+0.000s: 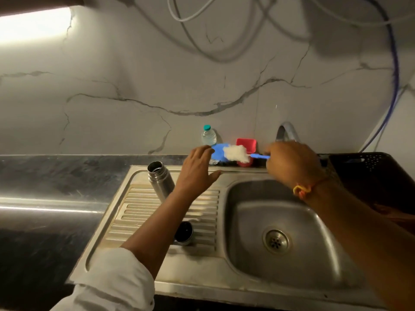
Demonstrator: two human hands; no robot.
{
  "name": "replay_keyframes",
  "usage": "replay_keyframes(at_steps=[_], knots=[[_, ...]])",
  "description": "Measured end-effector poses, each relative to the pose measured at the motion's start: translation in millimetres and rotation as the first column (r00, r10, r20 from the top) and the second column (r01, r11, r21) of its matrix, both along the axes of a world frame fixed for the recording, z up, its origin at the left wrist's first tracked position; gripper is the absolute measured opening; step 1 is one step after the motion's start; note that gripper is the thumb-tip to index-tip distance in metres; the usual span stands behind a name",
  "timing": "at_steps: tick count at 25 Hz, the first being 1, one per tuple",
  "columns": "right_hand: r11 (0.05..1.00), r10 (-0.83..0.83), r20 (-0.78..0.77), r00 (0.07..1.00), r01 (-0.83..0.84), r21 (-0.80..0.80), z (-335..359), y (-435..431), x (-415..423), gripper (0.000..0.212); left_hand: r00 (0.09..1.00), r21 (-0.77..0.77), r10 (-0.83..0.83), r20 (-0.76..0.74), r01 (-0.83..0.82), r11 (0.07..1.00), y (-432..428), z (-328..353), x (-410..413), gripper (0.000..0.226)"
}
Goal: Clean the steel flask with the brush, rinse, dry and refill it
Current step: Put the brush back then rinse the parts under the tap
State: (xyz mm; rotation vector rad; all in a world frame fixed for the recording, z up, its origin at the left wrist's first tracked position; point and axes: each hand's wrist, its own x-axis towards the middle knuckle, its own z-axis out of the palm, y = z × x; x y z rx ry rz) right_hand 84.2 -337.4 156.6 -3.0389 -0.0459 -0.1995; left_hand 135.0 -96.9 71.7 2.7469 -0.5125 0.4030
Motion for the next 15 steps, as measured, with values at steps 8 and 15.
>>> replay_keyframes(at_steps=[8, 15], knots=[[0.976, 0.019, 0.184, 0.983, 0.022, -0.218, 86, -30, 49, 0.009, 0.986, -0.074, -0.01, -0.169, -0.002, 0.997, -48, -2, 26, 0.073], [0.929, 0.057, 0.057, 0.997, -0.032, -0.368, 87, -13, 105, 0.012, 0.969, -0.094, 0.024, -0.247, -0.048, 0.994, -47, -14, 44, 0.075]])
